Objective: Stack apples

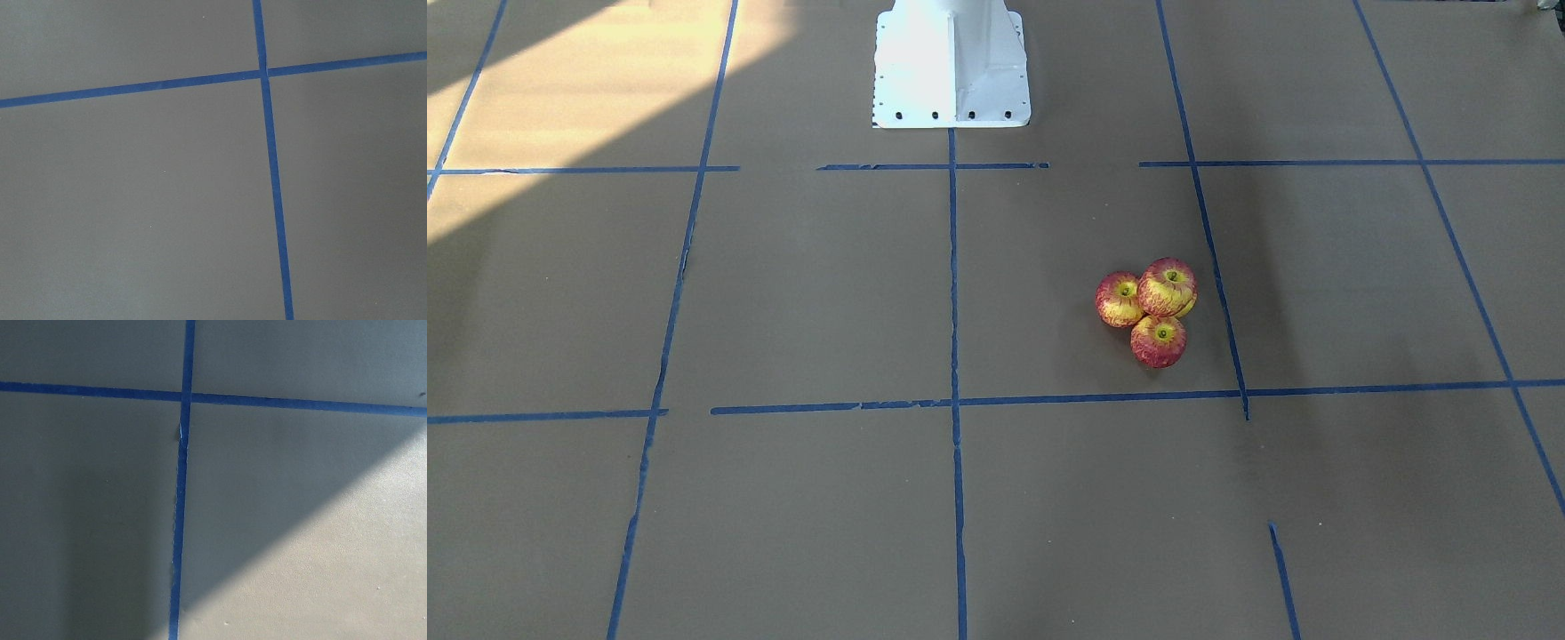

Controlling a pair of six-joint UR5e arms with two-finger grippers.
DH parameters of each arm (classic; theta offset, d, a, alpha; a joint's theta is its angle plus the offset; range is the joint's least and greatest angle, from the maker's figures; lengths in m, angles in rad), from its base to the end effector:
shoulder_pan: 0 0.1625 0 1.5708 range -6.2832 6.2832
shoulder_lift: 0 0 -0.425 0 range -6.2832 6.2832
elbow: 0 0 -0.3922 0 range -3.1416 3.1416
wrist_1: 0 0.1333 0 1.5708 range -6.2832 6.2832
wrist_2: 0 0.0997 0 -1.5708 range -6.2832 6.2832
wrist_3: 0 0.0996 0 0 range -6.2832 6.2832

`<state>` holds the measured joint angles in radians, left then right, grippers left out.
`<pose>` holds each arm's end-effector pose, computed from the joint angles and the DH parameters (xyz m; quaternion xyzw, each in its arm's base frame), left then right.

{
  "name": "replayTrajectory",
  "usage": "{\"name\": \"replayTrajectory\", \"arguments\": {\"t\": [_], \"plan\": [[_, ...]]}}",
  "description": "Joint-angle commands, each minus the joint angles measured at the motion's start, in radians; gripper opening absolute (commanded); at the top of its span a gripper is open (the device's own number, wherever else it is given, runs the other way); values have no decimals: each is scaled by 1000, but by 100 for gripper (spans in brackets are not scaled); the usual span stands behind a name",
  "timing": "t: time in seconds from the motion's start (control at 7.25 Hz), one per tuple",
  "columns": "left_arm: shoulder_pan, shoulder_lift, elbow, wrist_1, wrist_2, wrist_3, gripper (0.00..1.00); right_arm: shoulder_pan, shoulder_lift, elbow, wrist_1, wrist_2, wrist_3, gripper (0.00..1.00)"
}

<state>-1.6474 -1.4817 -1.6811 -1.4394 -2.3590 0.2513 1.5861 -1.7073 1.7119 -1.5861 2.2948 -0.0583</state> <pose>-0.0966 -0.4396 0.6583 0.0124 0.3866 0.0594 0.9203 0.0739 -0.4322 0.6574 0.0080 -0.3541 -0.0182 0.9350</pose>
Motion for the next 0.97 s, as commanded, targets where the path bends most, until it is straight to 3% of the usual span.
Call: {"name": "replayTrajectory", "arguments": {"t": [0.0, 0.14, 0.83], "plan": [[1, -6, 6, -19, 1, -3, 100, 0, 0, 0, 0, 0, 0, 100], [4, -11, 41, -73, 0, -3, 100, 0, 0, 0, 0, 0, 0, 100], [0, 23, 15, -70, 1, 6, 100, 0, 0, 0, 0, 0, 0, 100]]}}
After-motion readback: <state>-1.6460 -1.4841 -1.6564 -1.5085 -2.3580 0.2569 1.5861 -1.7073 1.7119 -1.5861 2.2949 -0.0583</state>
